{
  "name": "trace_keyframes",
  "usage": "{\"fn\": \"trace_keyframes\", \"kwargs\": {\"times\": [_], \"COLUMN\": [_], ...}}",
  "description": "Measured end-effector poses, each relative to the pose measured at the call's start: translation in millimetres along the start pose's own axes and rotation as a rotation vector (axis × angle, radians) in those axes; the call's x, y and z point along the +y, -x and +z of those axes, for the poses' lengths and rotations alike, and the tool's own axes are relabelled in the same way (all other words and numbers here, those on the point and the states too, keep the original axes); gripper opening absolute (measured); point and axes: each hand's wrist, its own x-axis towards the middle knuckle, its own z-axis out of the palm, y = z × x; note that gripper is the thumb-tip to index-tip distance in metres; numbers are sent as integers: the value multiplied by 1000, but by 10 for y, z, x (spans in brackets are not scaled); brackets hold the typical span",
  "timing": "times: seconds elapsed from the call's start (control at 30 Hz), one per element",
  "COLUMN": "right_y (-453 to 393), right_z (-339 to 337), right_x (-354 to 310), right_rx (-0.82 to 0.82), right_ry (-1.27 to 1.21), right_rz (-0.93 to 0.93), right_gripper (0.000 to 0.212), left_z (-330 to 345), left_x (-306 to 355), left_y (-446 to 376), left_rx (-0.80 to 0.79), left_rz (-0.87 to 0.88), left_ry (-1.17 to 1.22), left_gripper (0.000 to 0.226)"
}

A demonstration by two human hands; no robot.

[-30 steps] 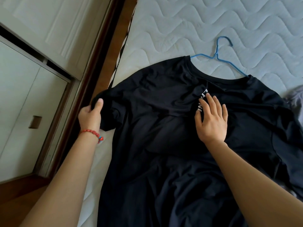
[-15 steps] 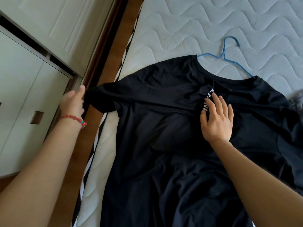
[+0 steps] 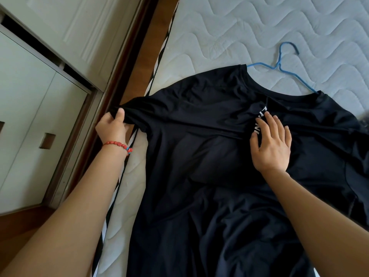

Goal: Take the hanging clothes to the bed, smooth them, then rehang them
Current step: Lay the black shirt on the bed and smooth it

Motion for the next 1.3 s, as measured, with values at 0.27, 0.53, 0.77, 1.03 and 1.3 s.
{"fn": "trace_keyframes", "kwargs": {"times": [0.27, 0.53, 0.77, 1.03, 1.3], "right_y": [-1, -7, -10, -10, -17], "right_z": [5, 3, 22, 25, 32], "right_x": [5, -10, -13, -19, -11], "right_rx": [1, -12, 2, 6, -3], "right_ry": [7, 20, 30, 28, 37], "right_rz": [2, 14, 12, 18, 12], "right_gripper": [41, 50, 50, 51, 50], "left_z": [-259, -656, -496, -85, 144], "left_x": [6, -307, -216, -126, 196], "left_y": [20, 41, -51, -302, -454], "left_rx": [5, -59, -11, -357, -44], "left_rz": [197, -175, 216, 424, 778], "left_ry": [-205, -503, -724, -839, -908], "left_gripper": [16, 20, 28, 32, 15]}}
